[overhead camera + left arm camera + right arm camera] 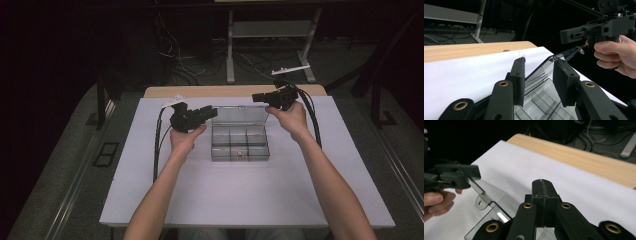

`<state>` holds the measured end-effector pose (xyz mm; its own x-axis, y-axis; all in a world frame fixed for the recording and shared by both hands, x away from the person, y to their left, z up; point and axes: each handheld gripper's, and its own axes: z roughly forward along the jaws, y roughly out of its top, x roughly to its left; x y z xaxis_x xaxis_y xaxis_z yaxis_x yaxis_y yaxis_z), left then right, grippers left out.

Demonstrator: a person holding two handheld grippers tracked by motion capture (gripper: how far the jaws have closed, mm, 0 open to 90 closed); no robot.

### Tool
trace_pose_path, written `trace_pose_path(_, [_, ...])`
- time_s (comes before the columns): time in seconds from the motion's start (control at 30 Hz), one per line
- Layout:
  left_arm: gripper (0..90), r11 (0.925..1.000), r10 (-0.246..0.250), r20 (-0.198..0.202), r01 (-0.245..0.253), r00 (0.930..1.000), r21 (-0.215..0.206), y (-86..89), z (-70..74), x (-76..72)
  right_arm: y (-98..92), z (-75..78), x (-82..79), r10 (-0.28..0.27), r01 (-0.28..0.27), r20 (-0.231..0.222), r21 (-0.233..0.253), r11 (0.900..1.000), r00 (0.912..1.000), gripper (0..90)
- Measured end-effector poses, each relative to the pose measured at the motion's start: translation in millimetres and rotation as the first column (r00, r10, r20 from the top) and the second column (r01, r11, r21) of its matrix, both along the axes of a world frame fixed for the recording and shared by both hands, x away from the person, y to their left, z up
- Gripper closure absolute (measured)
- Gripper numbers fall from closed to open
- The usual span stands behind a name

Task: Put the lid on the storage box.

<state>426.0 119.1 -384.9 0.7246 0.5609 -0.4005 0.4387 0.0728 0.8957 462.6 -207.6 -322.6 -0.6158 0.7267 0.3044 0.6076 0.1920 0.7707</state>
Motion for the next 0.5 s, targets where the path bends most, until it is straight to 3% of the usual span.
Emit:
trace_pose_path(0.2, [59.8,1.0,0.007,0.012,-0.007,0.9999,0.007,-0.3,-1.9,-7.3,3.1,-6.1,-10.7,0.033,-0.033,-0.011,0.011,0.999,0.9994,88.9])
trace_pose_path(0.5, [57.7,0.9991,-0.004,0.02,0.003,0.9998,0.043,1.3,-3.0,-15.0,0.7,-14.0,-21.7,0.039,-0.039,-0.015,0.034,0.999,0.9991,88.4])
